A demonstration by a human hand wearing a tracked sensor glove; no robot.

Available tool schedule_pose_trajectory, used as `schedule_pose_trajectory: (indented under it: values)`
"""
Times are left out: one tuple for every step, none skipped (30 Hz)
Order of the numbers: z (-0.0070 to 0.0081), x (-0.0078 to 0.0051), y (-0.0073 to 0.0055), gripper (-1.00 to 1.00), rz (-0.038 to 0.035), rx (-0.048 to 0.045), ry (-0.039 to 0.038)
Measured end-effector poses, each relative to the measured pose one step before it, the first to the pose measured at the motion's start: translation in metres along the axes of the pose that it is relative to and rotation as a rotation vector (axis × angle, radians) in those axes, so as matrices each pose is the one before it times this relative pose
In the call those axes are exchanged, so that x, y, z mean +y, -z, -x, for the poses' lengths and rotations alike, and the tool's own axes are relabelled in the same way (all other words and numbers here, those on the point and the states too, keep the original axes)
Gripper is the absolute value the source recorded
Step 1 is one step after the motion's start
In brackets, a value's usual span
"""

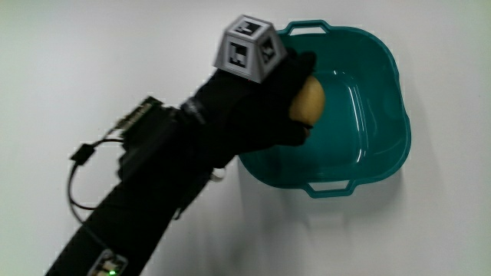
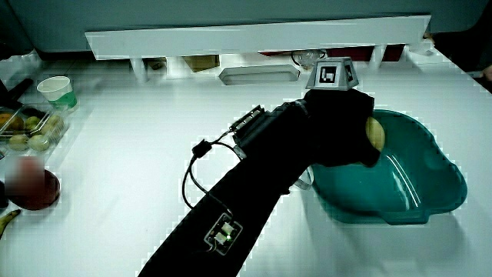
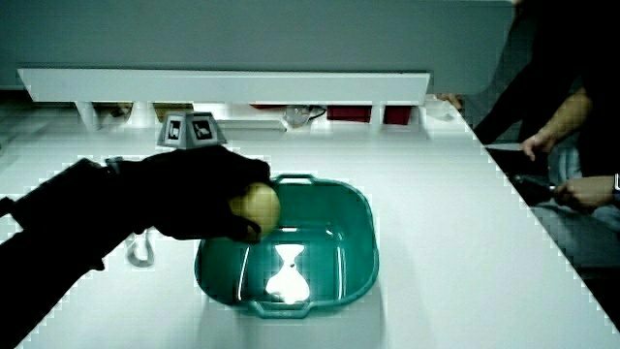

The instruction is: Place pear on desk

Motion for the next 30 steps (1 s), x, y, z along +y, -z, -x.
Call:
schedule_pose_trajectory:
  values:
    - [0.00206,0.01351,0.01070,0.00,0.01823,0.02518,0.04001]
    - [-0.00813,-0.01335,-0.00816,0.00,0.03348,0.01843,-0.00610]
    - [-0.00128,-0.00008,0.00144,0.00,0.02455,-0.01146,-0.01865]
    - [0.00005,0.00530,0.00415,0.00,-0.00610,0.02475,0.01405]
    - [-0.00032,0.00246,0.00276,0.00,0.01761,-0.00898,-0.02786]
    - [-0.00171,-0.00117,-0.00033,0.00,0.00584,0.01365,0.00173]
    - [-0.00084,-0.00002,0.00018,0.00,0.02418,0.01319,-0.01050]
    - [0.00093,0.00453,0.00342,0.00,0.01363,0.00016,-0.00449]
    - [0.00039,0.00365,0.00288,0.00,0.02004,-0.00335,-0.00463]
    - [0.00054,0.00191,0.00149,0.00,0.00614,-0.00186,0.00184]
    - [0.00055,0.00192,0.00148,0.00,0.00614,-0.00186,0.00184]
    - [0.00148,0.00241,0.00178,0.00,0.01339,-0.01358,-0.00443]
    - [0.00042,-0.00182,-0.00138,0.00,-0.02381,-0.01258,0.00942]
    - [0.00008,0.00336,0.00122,0.00,0.02381,-0.01352,-0.01811]
    - [0.00008,0.00179,0.00050,0.00,0.00419,0.01013,-0.00111]
    - [0.00007,0.00180,0.00049,0.00,0.00419,0.01013,-0.00111]
    - [0.00014,-0.00157,-0.00097,0.00,0.00277,-0.00081,-0.00215]
    - [0.00014,-0.00157,-0.00096,0.00,0.00277,-0.00081,-0.00215]
    - [0.00120,0.00186,0.00141,0.00,0.00928,-0.01405,-0.00227]
    - [0.00042,-0.00135,-0.00011,-0.05,-0.00187,-0.00002,-0.00206]
    - [0.00061,0.00002,0.00059,-0.09,-0.00733,-0.00138,0.00180]
    - [0.00045,0.00033,0.00044,-0.14,0.01097,-0.00479,0.00091]
    - [0.00116,0.00137,0.00111,-0.18,-0.00267,-0.01019,-0.00054]
    - [0.00062,-0.00114,-0.00013,-0.23,0.00130,-0.01102,0.00961]
    - [0.00130,0.00079,0.00092,-0.27,-0.00994,-0.00876,0.00070]
    - [0.00130,0.00013,0.00073,-0.32,-0.00754,-0.01550,0.01221]
    - [-0.00028,-0.00242,-0.00119,-0.36,0.00987,0.00608,-0.01188]
    - [0.00048,-0.00144,-0.00056,-0.41,-0.00017,-0.00162,0.00591]
    - [0.00026,-0.00246,-0.00103,-0.45,-0.01231,-0.00415,0.00154]
    - [0.00114,0.00076,0.00037,-0.50,-0.00245,-0.00115,0.00361]
